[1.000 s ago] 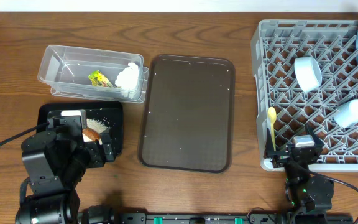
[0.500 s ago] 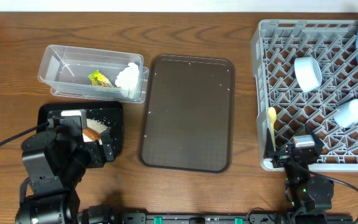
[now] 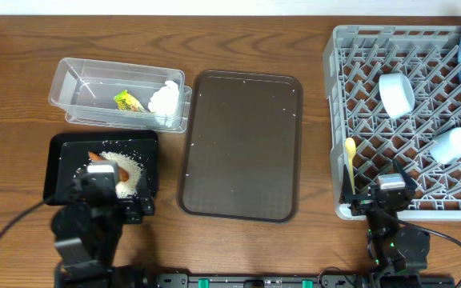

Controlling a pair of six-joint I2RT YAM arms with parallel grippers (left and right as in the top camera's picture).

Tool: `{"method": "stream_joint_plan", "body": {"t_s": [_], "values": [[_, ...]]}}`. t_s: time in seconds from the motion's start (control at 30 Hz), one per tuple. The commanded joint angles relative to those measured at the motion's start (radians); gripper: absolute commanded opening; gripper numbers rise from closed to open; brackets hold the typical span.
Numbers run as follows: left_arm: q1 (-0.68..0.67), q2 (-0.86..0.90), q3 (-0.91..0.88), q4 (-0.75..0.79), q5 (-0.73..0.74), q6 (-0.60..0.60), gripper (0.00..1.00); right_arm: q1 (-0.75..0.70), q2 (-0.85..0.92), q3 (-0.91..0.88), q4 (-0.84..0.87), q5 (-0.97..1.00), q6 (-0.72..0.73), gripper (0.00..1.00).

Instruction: Sort waste into correct bins and load items into the dishwasher rack

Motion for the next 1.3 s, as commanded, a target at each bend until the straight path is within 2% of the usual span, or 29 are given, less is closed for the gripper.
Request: {"method": "stream_joint_plan", "body": {"t_s": [0.0, 0.3, 0.47, 0.53, 0.7, 1.27], "values": [[-0.028, -0.104, -0.146, 0.082, -0.017, 0.013, 0.95, 0.006, -0.010, -0.001, -0.003, -0.011, -0.008, 0.99], [-0.040, -0.281, -0.441, 0.435, -0.017, -0.006, 0.95, 0.006, -0.010, -0.001, -0.003, -0.011, -0.008, 0.99], [-0.040, -0.310, -0.520, 0.546, -0.074, -0.060, 0.95, 0.006, -0.010, -0.001, -0.003, -0.011, -0.008, 0.99], [-0.042, -0.310, -0.524, 0.540, -0.122, -0.108, 0.95, 0.006, -0.010, -0.001, -0.003, -0.011, -0.008, 0.99], [-0.042, -0.310, -0.524, 0.523, -0.196, -0.108, 0.95, 0.006, -0.010, -0.001, -0.003, -0.011, -0.008, 0.99], [-0.042, -0.308, -0.524, 0.523, -0.196, -0.107, 0.95, 0.006, -0.010, -0.001, -0.003, -0.011, -0.008, 0.99]]}}
